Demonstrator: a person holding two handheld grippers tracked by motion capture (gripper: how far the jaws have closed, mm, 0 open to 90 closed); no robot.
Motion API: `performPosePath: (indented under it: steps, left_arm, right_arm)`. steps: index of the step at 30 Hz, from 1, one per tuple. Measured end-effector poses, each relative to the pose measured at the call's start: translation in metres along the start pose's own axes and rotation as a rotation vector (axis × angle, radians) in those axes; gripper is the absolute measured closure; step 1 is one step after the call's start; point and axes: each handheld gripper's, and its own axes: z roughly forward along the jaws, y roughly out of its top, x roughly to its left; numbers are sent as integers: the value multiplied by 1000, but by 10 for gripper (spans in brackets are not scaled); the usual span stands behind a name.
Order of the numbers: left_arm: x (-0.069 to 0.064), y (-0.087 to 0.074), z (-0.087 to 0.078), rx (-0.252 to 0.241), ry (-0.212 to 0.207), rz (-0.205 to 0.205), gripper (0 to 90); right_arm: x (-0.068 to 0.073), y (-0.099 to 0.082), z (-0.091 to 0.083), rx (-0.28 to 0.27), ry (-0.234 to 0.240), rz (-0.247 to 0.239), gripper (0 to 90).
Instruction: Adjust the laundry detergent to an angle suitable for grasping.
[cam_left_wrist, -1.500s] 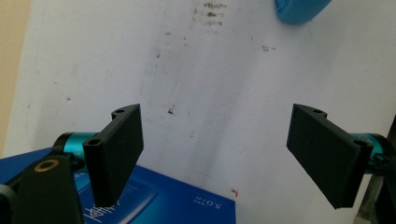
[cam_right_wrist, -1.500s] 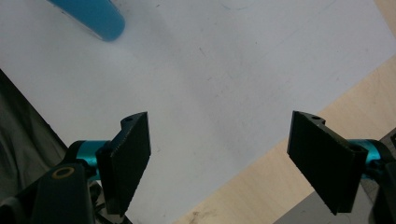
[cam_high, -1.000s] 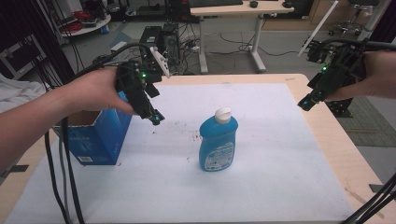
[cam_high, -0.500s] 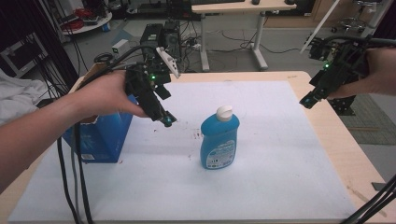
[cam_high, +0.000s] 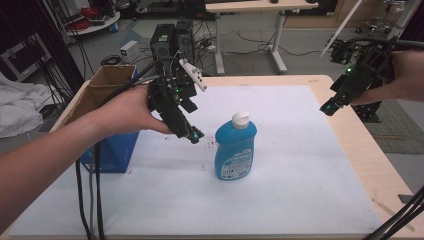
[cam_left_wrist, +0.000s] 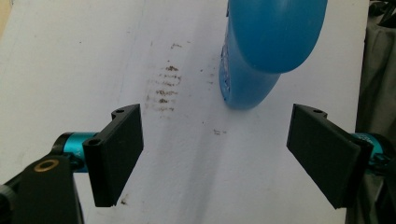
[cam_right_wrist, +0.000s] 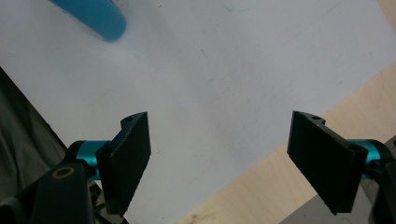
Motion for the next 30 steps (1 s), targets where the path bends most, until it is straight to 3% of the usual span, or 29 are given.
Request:
performPosePath:
  steps: [11,15,23,30]
  left_arm:
    - [-12,15,17,-12,-8,30,188]
    - [-15,20,23,-25,8,22,188]
    - [-25,25,32,-50,-6,34,186]
    - [-29,28,35,-80,-13,15,186]
  right_arm:
    - [0,0,4,-1,9,0,211]
    - [-1,-1,4,-1,9,-3,211]
    - [-1,-4,5,-3,11,6,211]
    - [-1,-5,6,-1,12,8,211]
